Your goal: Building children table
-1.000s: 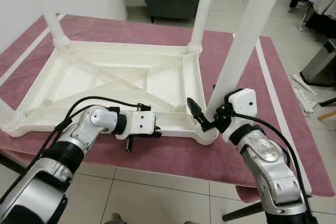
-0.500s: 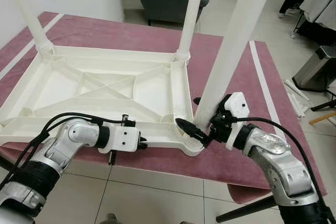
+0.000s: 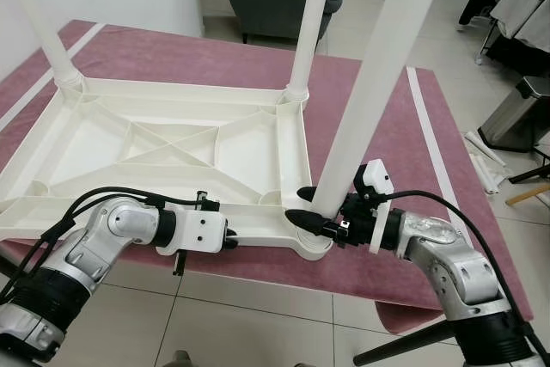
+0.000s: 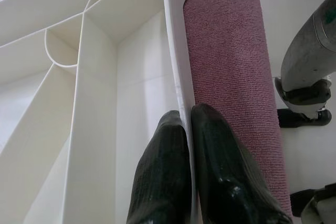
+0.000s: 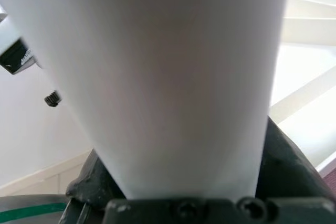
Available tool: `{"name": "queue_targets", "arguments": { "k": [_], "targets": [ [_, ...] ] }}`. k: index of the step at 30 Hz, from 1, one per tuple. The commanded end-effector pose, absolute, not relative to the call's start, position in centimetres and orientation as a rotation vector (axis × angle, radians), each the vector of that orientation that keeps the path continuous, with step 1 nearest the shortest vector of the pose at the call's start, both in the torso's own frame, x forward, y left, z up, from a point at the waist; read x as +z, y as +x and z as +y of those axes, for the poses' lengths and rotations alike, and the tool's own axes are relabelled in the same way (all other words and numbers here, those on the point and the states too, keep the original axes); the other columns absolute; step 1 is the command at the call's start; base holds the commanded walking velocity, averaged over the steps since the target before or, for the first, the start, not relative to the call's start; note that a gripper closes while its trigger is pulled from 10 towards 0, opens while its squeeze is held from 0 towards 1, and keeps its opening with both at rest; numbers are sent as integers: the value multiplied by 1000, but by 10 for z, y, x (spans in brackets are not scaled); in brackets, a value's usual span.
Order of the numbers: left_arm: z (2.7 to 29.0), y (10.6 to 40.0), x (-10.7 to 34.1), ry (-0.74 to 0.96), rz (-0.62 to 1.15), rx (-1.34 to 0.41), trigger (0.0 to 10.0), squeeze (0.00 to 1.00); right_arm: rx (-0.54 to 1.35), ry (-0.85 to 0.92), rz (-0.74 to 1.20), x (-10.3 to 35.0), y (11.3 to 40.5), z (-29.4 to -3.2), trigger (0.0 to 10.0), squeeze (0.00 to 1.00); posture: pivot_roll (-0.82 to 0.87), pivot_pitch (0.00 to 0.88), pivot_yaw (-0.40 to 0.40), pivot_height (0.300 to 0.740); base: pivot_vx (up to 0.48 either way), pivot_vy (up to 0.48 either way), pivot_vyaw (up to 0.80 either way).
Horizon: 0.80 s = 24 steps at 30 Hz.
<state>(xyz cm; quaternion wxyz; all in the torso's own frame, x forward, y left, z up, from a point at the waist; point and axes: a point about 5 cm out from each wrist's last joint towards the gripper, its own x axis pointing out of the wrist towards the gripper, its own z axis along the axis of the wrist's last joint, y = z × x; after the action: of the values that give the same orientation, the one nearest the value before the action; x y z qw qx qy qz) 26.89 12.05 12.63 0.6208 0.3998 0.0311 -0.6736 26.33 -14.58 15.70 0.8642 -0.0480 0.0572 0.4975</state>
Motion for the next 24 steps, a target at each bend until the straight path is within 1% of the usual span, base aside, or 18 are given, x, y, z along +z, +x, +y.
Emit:
{"name": "queue_targets", "arguments": {
  "k": [1, 3, 5, 6, 7, 8, 9, 12, 13, 14, 15, 17, 18, 19, 20, 21, 22, 24],
  "targets": [
    [100, 255, 131, 919, -4, -1702, 10000, 0, 1017, -102, 166, 145, 263, -140, 0, 0, 96, 0, -30, 740, 0, 0, 0],
    [97, 255, 133, 891, -6, -1697, 10000, 0, 982, -106, 165, 143, 265, -140, 0, 0, 91, 0, -27, 740, 0, 0, 0],
    [88, 257, 140, 810, -17, -1676, 10000, 0, 854, -135, 153, 140, 272, -142, 0, 0, 87, 0, -23, 740, 0, 0, 0],
    [81, 260, 144, 768, -33, -1660, 10000, 0, 741, -155, 148, 137, 278, -144, 0, 0, 90, 0, -22, 740, 0, 0, 0],
    [81, 260, 144, 768, -33, -1660, 10000, 0, 741, -155, 148, 137, 278, -144, 0, 0, 90, 0, -22, 740, 0, 0, 0],
    [74, 263, 147, 738, -45, -1645, 10000, 0, 651, -161, 141, 136, 282, -146, 0, 0, 89, 0, -22, 740, 0, 0, 0],
    [74, 263, 147, 738, -45, -1645, 10000, 0, 651, -161, 141, 136, 282, -146, 0, 0, 89, 0, -22, 740, 0, 0, 0],
    [47, 276, 159, 683, -98, -1603, 10000, 0, 319, -151, 104, 132, 290, -147, 0, 0, 85, 0, -11, 740, 0, 0, 0],
    [41, 278, 161, 679, -107, -1602, 10000, 0, 236, -152, 99, 131, 290, -147, 0, 0, 83, 0, -10, 740, 0, 0, 0],
    [36, 279, 162, 686, -109, -1611, 10000, 0, 111, -152, 113, 128, 289, -149, 0, 0, 77, 0, -2, 740, 0, 0, 0],
    [36, 279, 162, 686, -109, -1611, 10000, 0, 111, -152, 113, 128, 289, -149, 0, 0, 77, 0, -2, 740, 0, 0, 0],
    [31, 281, 160, 717, -100, -1616, 10000, 0, -14, -147, 139, 123, 286, -150, 0, 0, 73, 0, 4, 740, 0, 0, 0],
    [31, 281, 160, 717, -100, -1616, 10000, 0, -14, -147, 139, 123, 286, -150, 0, 0, 73, 0, 4, 740, 0, 0, 0],
    [29, 282, 159, 734, -95, -1614, 10000, 0, -63, -147, 146, 121, 284, -151, 0, 0, 73, 0, 4, 740, 0, 0, 0],
    [29, 282, 159, 734, -95, -1614, 10000, 0, -63, -147, 146, 121, 284, -151, 0, 0, 73, 0, 4, 740, 0, 0, 0],
    [26, 284, 157, 759, -85, -1607, 10000, 0, -127, -133, 171, 116, 282, -151, 0, 0, 70, 0, 9, 740, 0, 0, 0],
    [26, 284, 157, 759, -85, -1607, 10000, 0, -127, -133, 171, 116, 282, -151, 0, 0, 70, 0, 9, 740, 0, 0, 0],
    [15, 289, 153, 797, -71, -1580, 10000, 0, -236, -140, 190, 112, 279, -150, 0, 0, 70, 0, 14, 740, 0, 0, 0]
  ]
}}
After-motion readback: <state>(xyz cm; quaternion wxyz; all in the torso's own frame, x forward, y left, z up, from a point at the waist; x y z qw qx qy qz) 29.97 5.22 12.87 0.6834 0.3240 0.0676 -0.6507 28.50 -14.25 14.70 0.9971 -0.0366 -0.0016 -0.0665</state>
